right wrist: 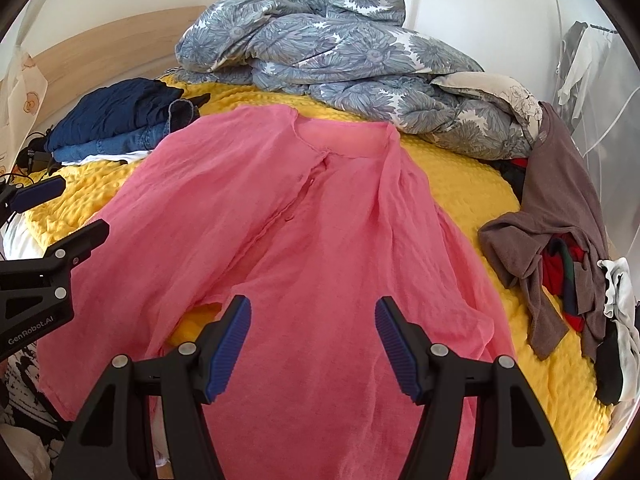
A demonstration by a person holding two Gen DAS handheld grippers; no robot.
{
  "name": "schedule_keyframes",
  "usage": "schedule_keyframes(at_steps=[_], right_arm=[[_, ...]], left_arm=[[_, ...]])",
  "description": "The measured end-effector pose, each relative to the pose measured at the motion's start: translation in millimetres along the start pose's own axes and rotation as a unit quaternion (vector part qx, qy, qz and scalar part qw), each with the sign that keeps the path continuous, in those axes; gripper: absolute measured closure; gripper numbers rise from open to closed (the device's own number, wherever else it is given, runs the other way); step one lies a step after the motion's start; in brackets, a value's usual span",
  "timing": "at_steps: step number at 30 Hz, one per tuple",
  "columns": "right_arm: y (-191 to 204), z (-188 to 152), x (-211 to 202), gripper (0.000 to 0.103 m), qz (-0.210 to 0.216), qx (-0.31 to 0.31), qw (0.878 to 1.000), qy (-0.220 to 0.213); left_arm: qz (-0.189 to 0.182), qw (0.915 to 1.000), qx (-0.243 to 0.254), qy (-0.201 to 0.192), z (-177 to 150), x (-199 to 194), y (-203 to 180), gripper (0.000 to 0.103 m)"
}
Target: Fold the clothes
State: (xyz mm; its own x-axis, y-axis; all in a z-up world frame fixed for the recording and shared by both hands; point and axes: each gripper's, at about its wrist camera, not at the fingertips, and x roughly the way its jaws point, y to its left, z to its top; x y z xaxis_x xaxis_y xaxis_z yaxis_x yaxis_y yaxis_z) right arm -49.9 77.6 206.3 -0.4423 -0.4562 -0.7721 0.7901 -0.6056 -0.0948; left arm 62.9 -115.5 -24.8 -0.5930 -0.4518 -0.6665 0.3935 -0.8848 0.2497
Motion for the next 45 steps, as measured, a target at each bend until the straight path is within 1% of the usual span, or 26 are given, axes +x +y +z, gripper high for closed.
schedule_keyframes(at_steps=[5, 9, 13, 15, 16, 19, 20, 23, 24, 25, 27, 28, 30, 31, 33, 34, 36, 37, 38, 42, 44, 45], right_arm=[[-41.1, -7.1, -11.8, 0.036, 0.004, 0.058, 0.998, -0.005], [-82.9, -24.0, -25.0, 0.036, -0.002, 0.107, 0.994, -0.007], [-112.4, -45.3, -44.9, 0.036, 0.02, 0.144, 0.989, -0.025], [-119.6, -53.4, -51.7, 0.036, 0.034, 0.15, 0.988, -0.03], [-122.4, -57.5, -53.9, 0.036, 0.04, 0.15, 0.988, -0.03], [-117.8, -70.2, -59.7, 0.036, 0.083, 0.126, 0.988, -0.014], [-111.2, -74.2, -63.2, 0.036, 0.101, 0.108, 0.989, -0.007], [-89.1, -83.8, -72.1, 0.036, 0.139, 0.055, 0.989, 0.02], [-79.8, -87.7, -74.1, 0.036, 0.145, 0.034, 0.988, 0.034], [-71.1, -92.0, -74.9, 0.036, 0.144, 0.017, 0.988, 0.049], [-60.6, -99.1, -75.1, 0.036, 0.134, -0.004, 0.988, 0.075], [-58.0, -102.3, -73.9, 0.036, 0.139, -0.007, 0.986, 0.087], [-54.6, -108.4, -68.7, 0.036, 0.157, -0.004, 0.981, 0.11], [-52.9, -111.5, -64.8, 0.036, 0.163, 0.0, 0.979, 0.12], [-47.4, -114.9, -51.6, 0.036, 0.167, 0.012, 0.976, 0.139], [-44.9, -116.1, -44.2, 0.037, 0.172, 0.018, 0.974, 0.147], [-40.4, -111.8, -30.7, 0.069, 0.178, 0.037, 0.971, 0.154], [-40.0, -108.0, -28.9, 0.097, 0.181, 0.046, 0.97, 0.153], [-41.1, -103.0, -30.6, 0.1, 0.189, 0.056, 0.97, 0.144], [-53.4, -73.9, -70.2, 0.1, 0.225, 0.072, 0.971, 0.043], [-62.1, -59.5, -94.9, 0.1, 0.236, 0.077, 0.969, -0.009], [-68.9, -51.8, -107.5, 0.1, 0.244, 0.086, 0.965, -0.034]], left_arm=[[-0.017, 0.9997, -0.015, 0.007, 2.4, 1.8, 1.5, 0.03], [-0.038, 0.9991, -0.016, 0.006, 5.3, 1.3, -8.5, 0.03], [-0.055, 0.9985, -0.008, 0.003, 6.3, -1.3, -22.6, 0.03], [-0.078, 0.9969, -0.007, 0.012, 4.8, -1.9, -28.4, 0.03], [-0.098, 0.995, -0.006, 0.017, 3.0, -2.8, -32.3, 0.03], [-0.159, 0.9864, 0.017, 0.038, -6.0, -7.8, -46.3, 0.03], [-0.176, 0.9828, 0.029, 0.048, -8.9, -8.8, -51.9, 0.03], [-0.226, 0.9677, 0.071, 0.087, -22.2, -10.0, -68.7, 0.029], [-0.233, 0.9644, 0.078, 0.097, -26.2, -9.2, -72.4, 0.029], [-0.232, 0.9635, 0.083, 0.104, -28.8, -8.2, -75.3, 0.029], [-0.24, 0.9604, 0.08, 0.117, -30.9, -4.5, -76.5, 0.03], [-0.256, 0.9559, 0.074, 0.124, -31.2, -2.4, -77.2, 0.03], [-0.293, 0.9433, 0.059, 0.144, -31.9, 2.6, -80.2, 0.03], [-0.306, 0.9381, 0.058, 0.152, -31.3, 6.0, -83.1, 0.03], [-0.295, 0.9399, 0.064, 0.159, -32.8, 9.2, -92.6, 0.03], [-0.286, 0.9425, 0.068, 0.158, -32.7, 8.6, -95.1, 0.03], [-0.281, 0.9475, 0.058, 0.14, -28.0, 4.7, -89.6, 0.03], [-0.283, 0.9488, 0.048, 0.131, -24.8, 3.0, -84.6, 0.03], [-0.286, 0.9498, 0.034, 0.122, -21.6, 1.3, -78.0, 0.03], [-0.297, 0.9495, -0.027, 0.096, -13.8, -0.6, -49.9, 0.03], [-0.294, 0.9505, -0.046, 0.089, -13.4, -0.8, -39.5, 0.03], [-0.291, 0.9511, -0.054, 0.086, -12.9, -1.0, -35.4, 0.03]])
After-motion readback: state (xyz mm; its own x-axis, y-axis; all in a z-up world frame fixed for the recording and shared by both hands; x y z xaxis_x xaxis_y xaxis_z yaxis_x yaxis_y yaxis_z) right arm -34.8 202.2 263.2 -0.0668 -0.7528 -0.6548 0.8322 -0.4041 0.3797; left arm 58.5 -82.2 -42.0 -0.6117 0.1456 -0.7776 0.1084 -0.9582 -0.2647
